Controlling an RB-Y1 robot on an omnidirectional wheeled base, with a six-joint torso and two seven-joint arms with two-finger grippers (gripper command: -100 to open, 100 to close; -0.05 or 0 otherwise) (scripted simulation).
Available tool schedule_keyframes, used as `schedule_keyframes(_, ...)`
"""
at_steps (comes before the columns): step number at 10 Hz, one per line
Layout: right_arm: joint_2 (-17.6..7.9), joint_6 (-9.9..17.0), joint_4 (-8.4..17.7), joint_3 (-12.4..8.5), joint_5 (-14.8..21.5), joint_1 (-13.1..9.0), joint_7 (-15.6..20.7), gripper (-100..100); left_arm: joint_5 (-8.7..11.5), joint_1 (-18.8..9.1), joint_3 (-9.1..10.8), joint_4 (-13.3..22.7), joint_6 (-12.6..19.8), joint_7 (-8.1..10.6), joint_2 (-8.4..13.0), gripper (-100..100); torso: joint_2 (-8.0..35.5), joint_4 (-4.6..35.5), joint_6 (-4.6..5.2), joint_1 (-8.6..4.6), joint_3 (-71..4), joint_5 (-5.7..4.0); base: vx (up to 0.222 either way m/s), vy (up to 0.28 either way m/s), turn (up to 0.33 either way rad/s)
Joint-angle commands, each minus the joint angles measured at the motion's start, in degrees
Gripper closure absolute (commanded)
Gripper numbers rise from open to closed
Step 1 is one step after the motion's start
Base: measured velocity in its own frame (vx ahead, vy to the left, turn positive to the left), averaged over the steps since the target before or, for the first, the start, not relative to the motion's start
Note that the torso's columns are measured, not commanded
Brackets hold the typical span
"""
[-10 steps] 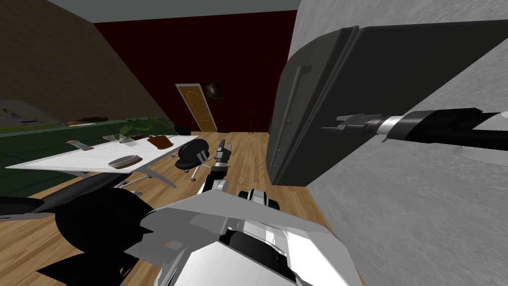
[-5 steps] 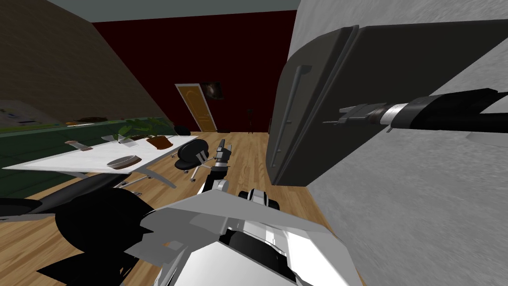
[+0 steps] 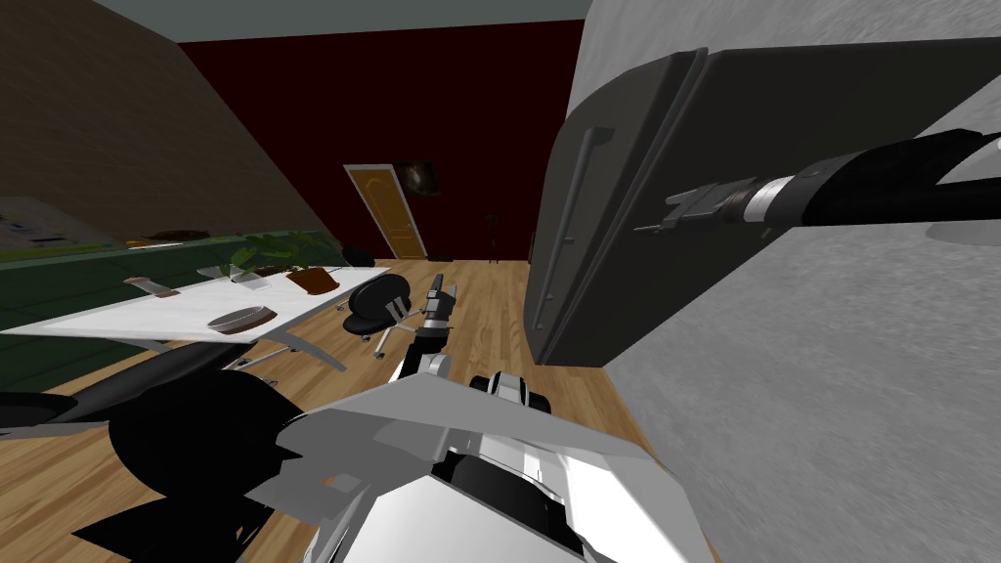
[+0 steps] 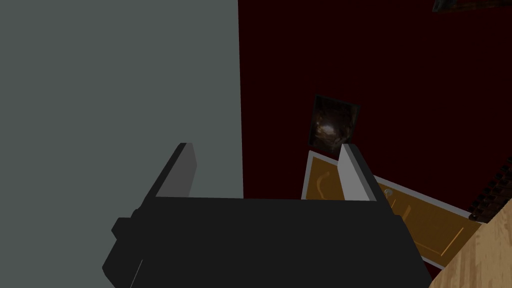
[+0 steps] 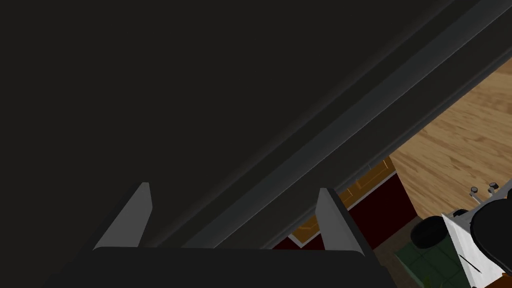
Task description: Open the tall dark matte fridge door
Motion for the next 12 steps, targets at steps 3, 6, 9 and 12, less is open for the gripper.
schedule_keyframes(3, -7.44, 2.01, 3.72, -1.30, -1.84, 0.18, 2.28, -100, 0.00, 0.00, 0.00, 0.00, 0.00, 0.00, 0.00, 0, -0.01, -0.01, -0.01, 0.02, -0.01, 0.01, 0.007, -0.010, -0.003)
schedule_keyframes(6, -11.83, 3.01, 5.48, -1.78, -2.80, 0.16, 3.29, -100, 0.00, 0.00, 0.00, 0.00, 0.00, 0.00, 0.00, 0, -0.02, -0.01, -0.01, 0.01, -0.01, 0.01, 0.007, -0.012, -0.001)
schedule_keyframes(9, -17.26, 4.00, 7.20, -2.23, -3.78, 0.18, 4.26, -100, 0.00, 0.00, 0.00, 0.00, 0.00, 0.00, 0.00, 0, -0.14, 0.00, -0.11, 0.12, -0.13, 0.11, 0.007, -0.022, -0.009)
schedule_keyframes(12, -21.83, 4.96, 8.85, -2.64, -4.79, 0.23, 5.18, -100, 0.00, 0.00, 0.00, 0.00, 0.00, 0.00, 0.00, 0, -0.31, -0.01, -0.28, 0.36, -0.30, 0.30, 0.001, -0.023, -0.008)
